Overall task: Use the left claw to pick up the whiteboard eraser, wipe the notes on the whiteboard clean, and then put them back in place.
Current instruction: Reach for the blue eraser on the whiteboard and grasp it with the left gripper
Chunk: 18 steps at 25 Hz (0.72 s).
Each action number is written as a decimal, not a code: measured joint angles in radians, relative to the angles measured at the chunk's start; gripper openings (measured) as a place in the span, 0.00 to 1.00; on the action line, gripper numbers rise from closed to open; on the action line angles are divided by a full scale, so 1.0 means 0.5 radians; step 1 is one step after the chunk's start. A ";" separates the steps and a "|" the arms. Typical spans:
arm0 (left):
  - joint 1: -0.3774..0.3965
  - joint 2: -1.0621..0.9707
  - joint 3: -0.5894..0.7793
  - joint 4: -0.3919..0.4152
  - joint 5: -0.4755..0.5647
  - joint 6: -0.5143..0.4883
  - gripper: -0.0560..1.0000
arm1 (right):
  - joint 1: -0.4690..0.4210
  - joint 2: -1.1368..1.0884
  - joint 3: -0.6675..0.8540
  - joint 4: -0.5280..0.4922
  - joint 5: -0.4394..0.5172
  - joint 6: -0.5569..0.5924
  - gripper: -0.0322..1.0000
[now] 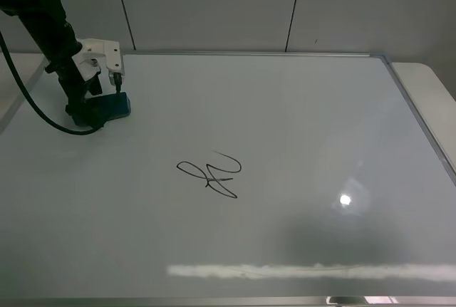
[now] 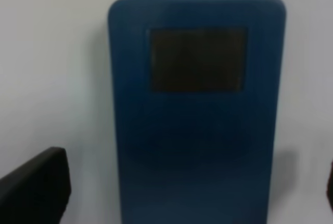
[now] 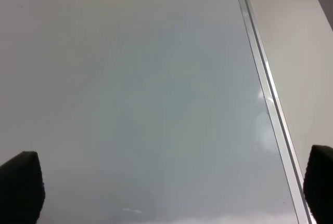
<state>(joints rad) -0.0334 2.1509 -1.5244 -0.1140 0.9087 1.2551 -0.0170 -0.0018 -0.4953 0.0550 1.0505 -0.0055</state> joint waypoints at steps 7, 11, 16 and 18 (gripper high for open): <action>0.000 0.009 0.000 -0.019 -0.024 0.000 0.99 | 0.000 0.000 0.000 0.000 0.000 0.000 0.99; 0.000 0.009 0.000 -0.021 -0.033 0.000 0.99 | 0.000 0.000 0.000 0.000 0.000 0.000 0.99; 0.000 0.009 0.000 -0.064 -0.038 0.000 0.99 | 0.000 0.000 0.000 0.000 0.000 0.000 0.99; 0.000 0.009 0.000 -0.088 -0.041 0.000 0.99 | 0.000 0.000 0.000 0.000 0.000 0.000 0.99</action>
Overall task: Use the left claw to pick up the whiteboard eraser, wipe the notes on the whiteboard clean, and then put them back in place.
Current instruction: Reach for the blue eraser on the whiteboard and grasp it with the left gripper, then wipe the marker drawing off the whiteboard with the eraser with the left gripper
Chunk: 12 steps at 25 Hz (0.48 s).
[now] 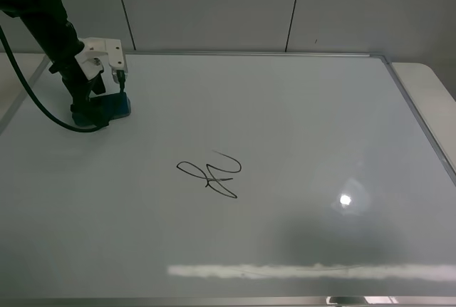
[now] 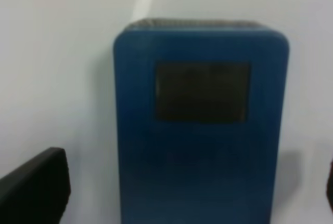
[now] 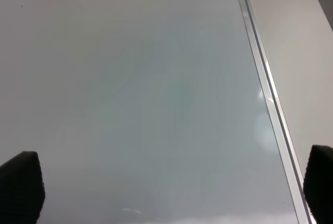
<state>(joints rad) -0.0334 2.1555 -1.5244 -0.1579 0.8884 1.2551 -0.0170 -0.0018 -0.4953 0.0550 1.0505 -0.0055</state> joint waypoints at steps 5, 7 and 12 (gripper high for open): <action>0.000 0.000 0.000 -0.013 -0.012 0.000 0.56 | 0.000 0.000 0.000 0.000 0.000 0.000 0.99; 0.000 0.000 0.000 -0.013 0.002 0.003 0.58 | 0.000 0.000 0.000 0.000 0.000 0.000 0.99; -0.004 0.000 0.000 -0.013 0.031 -0.006 0.58 | 0.000 0.000 0.000 0.000 0.000 0.000 0.99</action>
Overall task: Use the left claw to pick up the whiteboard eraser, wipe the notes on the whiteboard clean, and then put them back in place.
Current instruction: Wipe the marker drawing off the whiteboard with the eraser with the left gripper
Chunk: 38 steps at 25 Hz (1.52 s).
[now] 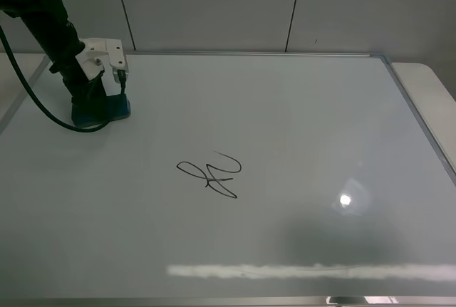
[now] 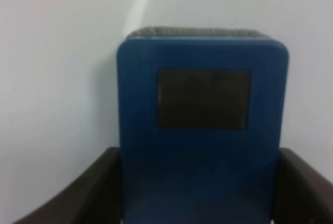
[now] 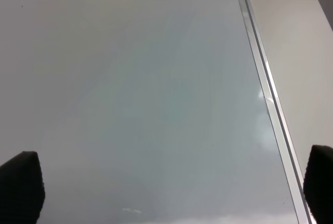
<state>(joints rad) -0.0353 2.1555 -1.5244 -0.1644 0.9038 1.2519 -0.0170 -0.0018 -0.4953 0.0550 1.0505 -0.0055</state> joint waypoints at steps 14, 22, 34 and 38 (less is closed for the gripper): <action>-0.374 -0.454 0.002 0.296 0.346 -1.409 0.58 | 0.000 0.000 0.000 0.000 0.000 0.000 0.99; -0.873 -0.574 0.174 0.368 0.331 -1.842 0.58 | 0.000 0.000 0.000 0.000 0.000 0.000 0.99; -1.592 -0.566 0.582 0.175 -0.193 -1.957 0.58 | 0.000 0.000 0.000 0.000 0.000 0.000 0.99; -1.760 -0.507 0.591 0.138 -0.302 -1.958 0.58 | 0.000 0.000 0.000 0.000 0.000 0.000 0.99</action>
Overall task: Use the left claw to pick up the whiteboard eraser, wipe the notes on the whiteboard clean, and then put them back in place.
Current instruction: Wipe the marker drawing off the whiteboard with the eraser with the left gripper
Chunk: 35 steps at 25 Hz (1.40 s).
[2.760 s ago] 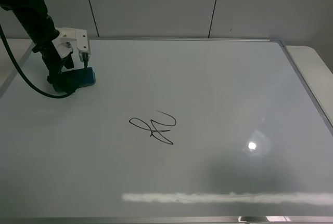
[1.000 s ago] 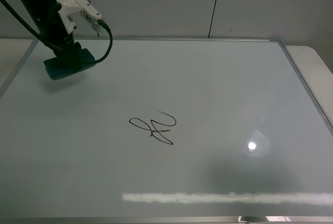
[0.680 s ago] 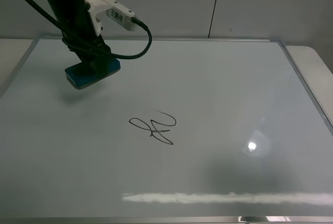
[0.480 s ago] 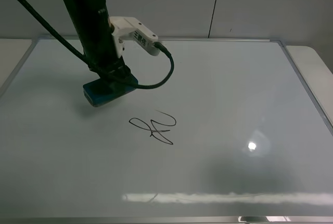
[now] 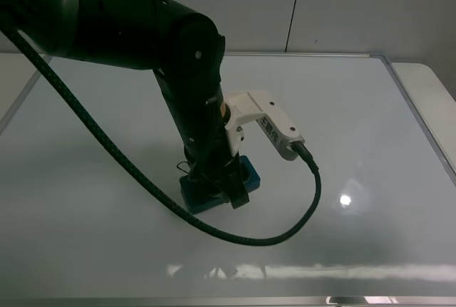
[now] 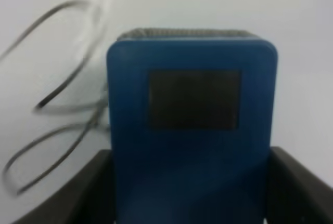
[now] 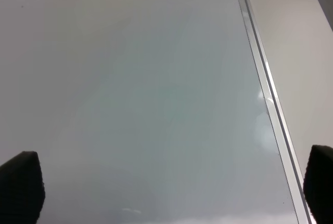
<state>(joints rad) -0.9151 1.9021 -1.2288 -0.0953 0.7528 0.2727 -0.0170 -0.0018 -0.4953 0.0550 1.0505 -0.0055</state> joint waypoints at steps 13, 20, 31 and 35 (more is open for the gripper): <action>-0.048 0.322 -0.014 0.036 -0.245 -0.005 0.58 | 0.000 0.000 0.000 0.000 0.000 0.000 0.99; 0.183 0.345 -0.027 0.040 -0.370 -0.005 0.58 | 0.000 0.000 0.000 0.000 0.000 0.000 0.99; 0.780 0.361 -0.030 0.136 -0.610 0.017 0.58 | 0.000 0.000 0.000 0.000 0.000 0.000 0.99; 0.827 0.359 -0.030 0.136 -0.603 0.014 0.58 | 0.000 0.000 0.000 0.000 0.000 0.000 0.99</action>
<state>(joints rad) -0.5018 2.0814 -1.2436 -0.0271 0.4512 0.2799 -0.0170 -0.0018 -0.4953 0.0550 1.0505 -0.0055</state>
